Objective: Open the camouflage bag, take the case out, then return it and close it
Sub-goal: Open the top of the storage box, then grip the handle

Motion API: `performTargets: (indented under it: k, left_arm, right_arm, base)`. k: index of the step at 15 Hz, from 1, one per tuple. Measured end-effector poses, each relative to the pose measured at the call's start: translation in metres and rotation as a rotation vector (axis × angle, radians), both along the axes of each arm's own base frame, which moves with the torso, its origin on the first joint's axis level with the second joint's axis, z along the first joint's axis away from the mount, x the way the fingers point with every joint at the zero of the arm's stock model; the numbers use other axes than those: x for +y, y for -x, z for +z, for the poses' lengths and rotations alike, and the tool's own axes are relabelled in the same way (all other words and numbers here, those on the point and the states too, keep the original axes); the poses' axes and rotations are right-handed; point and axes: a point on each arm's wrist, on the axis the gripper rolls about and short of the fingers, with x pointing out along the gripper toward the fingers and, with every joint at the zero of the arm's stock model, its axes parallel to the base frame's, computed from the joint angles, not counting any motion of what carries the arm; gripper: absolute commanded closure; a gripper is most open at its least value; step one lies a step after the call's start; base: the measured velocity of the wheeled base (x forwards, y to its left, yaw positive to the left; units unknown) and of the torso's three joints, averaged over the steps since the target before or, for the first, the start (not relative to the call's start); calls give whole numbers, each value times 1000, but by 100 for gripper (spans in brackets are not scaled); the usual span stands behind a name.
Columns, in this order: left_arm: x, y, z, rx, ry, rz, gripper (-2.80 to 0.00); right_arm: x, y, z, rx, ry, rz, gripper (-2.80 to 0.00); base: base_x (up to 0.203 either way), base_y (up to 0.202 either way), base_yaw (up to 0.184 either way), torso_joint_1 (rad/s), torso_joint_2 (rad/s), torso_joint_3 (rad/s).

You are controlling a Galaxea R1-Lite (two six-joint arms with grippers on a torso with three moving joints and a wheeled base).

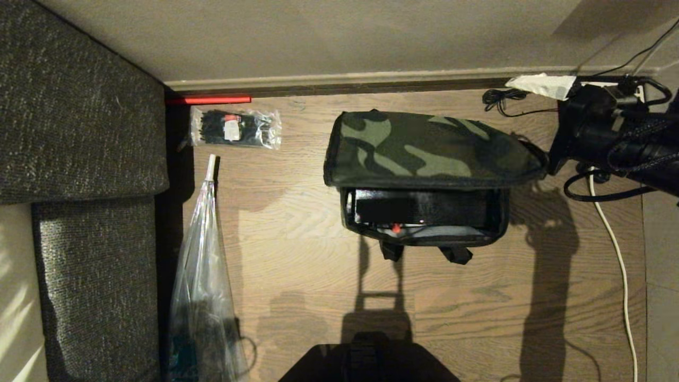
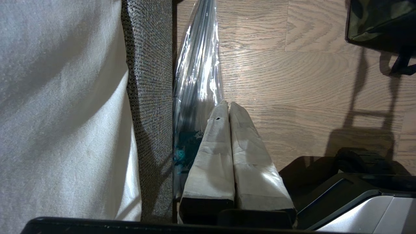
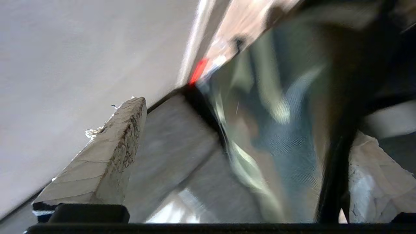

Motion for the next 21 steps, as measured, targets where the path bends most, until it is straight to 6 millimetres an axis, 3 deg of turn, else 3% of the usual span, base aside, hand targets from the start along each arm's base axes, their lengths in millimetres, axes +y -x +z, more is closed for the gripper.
performTargets:
  k: [4, 12, 17, 21]
  left_arm:
    - [0, 0, 0, 0, 0, 0, 0]
    - [0, 0, 0, 0, 0, 0, 0]
    - [0, 0, 0, 0, 0, 1, 0]
    - [0, 0, 0, 0, 0, 0, 0]
  right_arm:
    - [-1, 7, 16, -13, -62, 7, -280]
    - [-3, -5, 39, -144, -96, -95, -280]
    - [-3, -7, 35, -144, -78, -97, -280]
    - [-3, -5, 12, -110, 18, -114, -280]
  base:
    - [0, 0, 0, 0, 0, 0]
    - [0, 0, 0, 0, 0, 0]
    - [0, 0, 0, 0, 0, 0]
    - [0, 0, 0, 0, 0, 0]
